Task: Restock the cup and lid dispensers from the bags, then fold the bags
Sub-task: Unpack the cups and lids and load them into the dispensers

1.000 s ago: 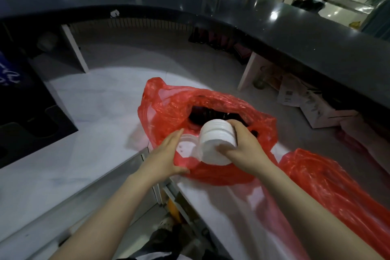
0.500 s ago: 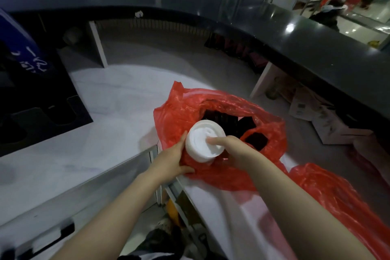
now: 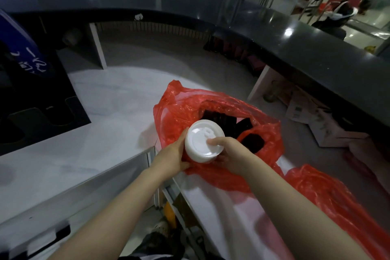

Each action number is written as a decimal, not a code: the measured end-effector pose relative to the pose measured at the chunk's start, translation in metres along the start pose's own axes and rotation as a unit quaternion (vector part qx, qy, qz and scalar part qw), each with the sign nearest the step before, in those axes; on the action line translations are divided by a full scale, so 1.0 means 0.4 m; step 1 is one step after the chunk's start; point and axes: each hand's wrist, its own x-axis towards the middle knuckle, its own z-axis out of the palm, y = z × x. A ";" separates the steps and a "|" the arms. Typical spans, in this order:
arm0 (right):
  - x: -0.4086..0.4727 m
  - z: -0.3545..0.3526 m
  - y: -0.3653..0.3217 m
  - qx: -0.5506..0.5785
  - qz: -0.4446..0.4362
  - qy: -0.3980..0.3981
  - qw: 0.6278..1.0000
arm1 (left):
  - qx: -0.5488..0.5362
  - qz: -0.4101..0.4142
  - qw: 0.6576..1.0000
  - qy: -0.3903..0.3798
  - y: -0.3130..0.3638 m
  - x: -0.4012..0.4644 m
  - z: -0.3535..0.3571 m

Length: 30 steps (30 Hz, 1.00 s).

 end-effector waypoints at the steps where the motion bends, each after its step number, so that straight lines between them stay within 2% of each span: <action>1: -0.005 -0.001 -0.001 0.010 -0.005 0.006 1.000 | -0.012 0.001 1.000 -0.005 0.003 0.006 -0.005; 5: -0.035 -0.041 -0.013 0.090 -0.033 -0.004 0.995 | -0.114 -0.033 0.991 -0.053 0.004 0.029 -0.039; 8: -0.054 -0.086 -0.028 0.189 -0.084 -0.078 0.975 | -0.268 -0.037 0.958 -0.093 0.009 0.034 -0.077; 10: -0.070 -0.101 -0.039 0.238 -0.117 -0.132 0.955 | -0.322 -0.028 0.942 -0.085 0.031 0.030 -0.104; 12: -0.086 -0.104 -0.044 0.264 -0.142 -0.170 0.939 | -0.268 -0.009 0.963 -0.001 0.073 0.024 -0.133; 14: -0.099 -0.101 -0.046 0.271 -0.160 -0.182 0.932 | -0.258 0.009 0.962 0.088 0.130 0.005 -0.163; 15: -0.106 -0.098 -0.047 0.273 -0.167 -0.190 0.928 | -0.290 0.018 0.952 0.096 0.162 -0.011 -0.178; 18: -0.125 -0.084 -0.040 0.275 -0.180 -0.221 0.918 | -0.348 0.050 0.935 0.054 0.243 -0.071 -0.214; 21: -0.138 -0.055 -0.023 0.237 -0.200 -0.253 0.916 | -0.341 0.055 0.938 0.039 0.299 -0.129 -0.232; 25: -0.144 0.006 0.012 0.143 -0.270 -0.282 0.909 | -0.216 -0.001 0.974 0.070 0.313 -0.190 -0.220; 30: -0.170 0.079 0.054 0.088 -0.321 -0.236 0.913 | -0.224 -0.006 0.962 0.155 0.266 -0.266 -0.200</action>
